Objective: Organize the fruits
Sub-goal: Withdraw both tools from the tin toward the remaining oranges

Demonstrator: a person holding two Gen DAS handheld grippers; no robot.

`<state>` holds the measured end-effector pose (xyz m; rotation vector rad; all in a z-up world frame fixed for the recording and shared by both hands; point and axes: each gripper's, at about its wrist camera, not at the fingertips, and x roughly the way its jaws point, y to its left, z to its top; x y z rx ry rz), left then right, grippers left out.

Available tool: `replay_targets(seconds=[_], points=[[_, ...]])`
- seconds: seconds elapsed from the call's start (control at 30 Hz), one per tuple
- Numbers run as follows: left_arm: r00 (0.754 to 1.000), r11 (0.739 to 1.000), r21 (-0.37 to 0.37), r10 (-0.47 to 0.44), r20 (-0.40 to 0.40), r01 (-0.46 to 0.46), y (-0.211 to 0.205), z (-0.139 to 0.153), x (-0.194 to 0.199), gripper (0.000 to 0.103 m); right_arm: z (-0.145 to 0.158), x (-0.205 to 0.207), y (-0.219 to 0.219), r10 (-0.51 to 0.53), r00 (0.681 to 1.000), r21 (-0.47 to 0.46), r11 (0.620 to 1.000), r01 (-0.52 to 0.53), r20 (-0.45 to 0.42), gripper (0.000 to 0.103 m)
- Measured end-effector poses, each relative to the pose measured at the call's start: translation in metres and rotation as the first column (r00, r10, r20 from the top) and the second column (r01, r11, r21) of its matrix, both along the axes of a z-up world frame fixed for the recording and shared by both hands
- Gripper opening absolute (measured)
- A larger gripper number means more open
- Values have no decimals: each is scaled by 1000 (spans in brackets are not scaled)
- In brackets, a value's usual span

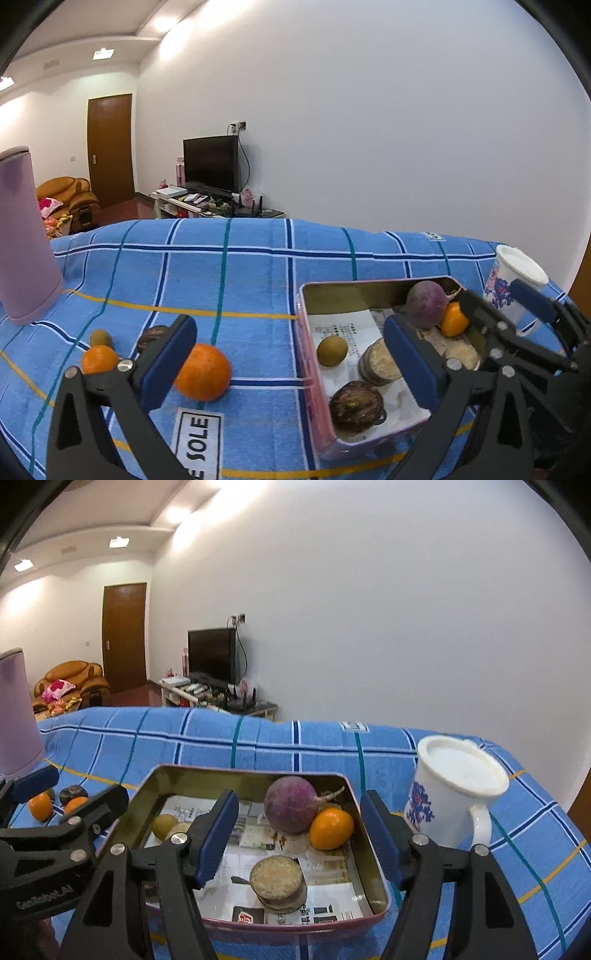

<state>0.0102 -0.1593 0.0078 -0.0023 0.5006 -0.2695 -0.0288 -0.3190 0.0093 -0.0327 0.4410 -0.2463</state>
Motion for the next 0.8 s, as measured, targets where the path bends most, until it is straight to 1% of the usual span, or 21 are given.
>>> replay_targets(seconds=[0.13, 0.47, 0.67, 0.8], points=[[1000, 1000, 16, 15, 14, -15, 4, 1, -2, 103, 3, -5, 3, 5, 999, -9, 1000, -4, 40, 70], [1000, 999, 28, 29, 11, -29, 19, 0, -6, 103, 4, -9, 3, 1, 998, 27, 1000, -3, 61, 70], [999, 999, 27, 47, 7, -47, 30, 0, -8, 103, 3, -14, 5, -2, 997, 77, 997, -4, 79, 70], [999, 998, 31, 53, 7, -53, 34, 0, -9, 103, 4, -16, 11, -6, 996, 73, 997, 0, 88, 70]])
